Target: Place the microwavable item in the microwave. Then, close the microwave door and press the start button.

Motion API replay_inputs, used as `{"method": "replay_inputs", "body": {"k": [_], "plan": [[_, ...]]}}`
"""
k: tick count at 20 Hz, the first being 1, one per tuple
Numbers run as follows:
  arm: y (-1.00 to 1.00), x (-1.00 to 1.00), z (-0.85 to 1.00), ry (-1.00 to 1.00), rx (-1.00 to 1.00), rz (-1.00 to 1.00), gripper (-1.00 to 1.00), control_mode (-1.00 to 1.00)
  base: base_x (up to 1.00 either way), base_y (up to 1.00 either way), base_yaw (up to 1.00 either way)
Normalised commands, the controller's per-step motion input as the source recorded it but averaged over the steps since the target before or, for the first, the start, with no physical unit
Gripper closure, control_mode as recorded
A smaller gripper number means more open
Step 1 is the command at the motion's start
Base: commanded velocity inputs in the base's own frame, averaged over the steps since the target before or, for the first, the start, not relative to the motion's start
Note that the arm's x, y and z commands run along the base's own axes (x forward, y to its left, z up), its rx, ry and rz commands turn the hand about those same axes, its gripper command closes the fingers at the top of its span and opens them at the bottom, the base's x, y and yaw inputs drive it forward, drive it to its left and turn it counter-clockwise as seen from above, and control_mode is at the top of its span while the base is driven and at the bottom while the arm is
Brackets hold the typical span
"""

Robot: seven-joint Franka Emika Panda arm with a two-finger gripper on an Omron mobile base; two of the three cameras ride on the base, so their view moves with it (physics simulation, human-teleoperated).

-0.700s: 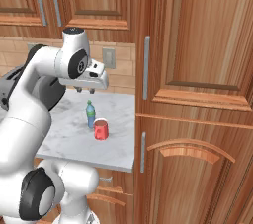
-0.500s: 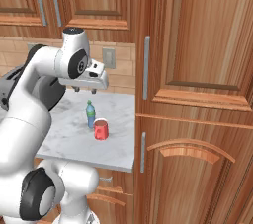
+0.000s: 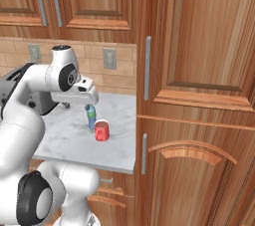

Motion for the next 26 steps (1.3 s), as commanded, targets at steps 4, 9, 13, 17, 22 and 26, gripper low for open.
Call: {"method": "replay_inputs", "body": {"k": [4, 9, 13, 17, 22, 26], "plan": [[0.03, -0.08, -0.76, 0.0, 0.0, -0.1, -1.0, -1.0, 0.0, 0.0, 0.0], [-0.18, -0.01, -0.48, 0.0, 0.05, -0.09, -1.0, -1.0, 0.0, 0.0, 0.0], [-0.19, 0.0, -0.42, 0.0, 0.01, -0.06, -1.0, -1.0, 0.0, 0.0, 0.0], [-0.21, 0.02, -0.3, 0.0, 0.0, 0.0, -1.0, -1.0, 0.0, 0.0, 0.0], [0.0, 0.14, -0.28, 0.0, 0.0, 0.0, -1.0, -1.0, 0.0, 0.0, 0.0], [0.0, 0.17, -0.28, 0.0, 0.0, 0.0, -1.0, -1.0, 0.0, 0.0, 0.0]]}}
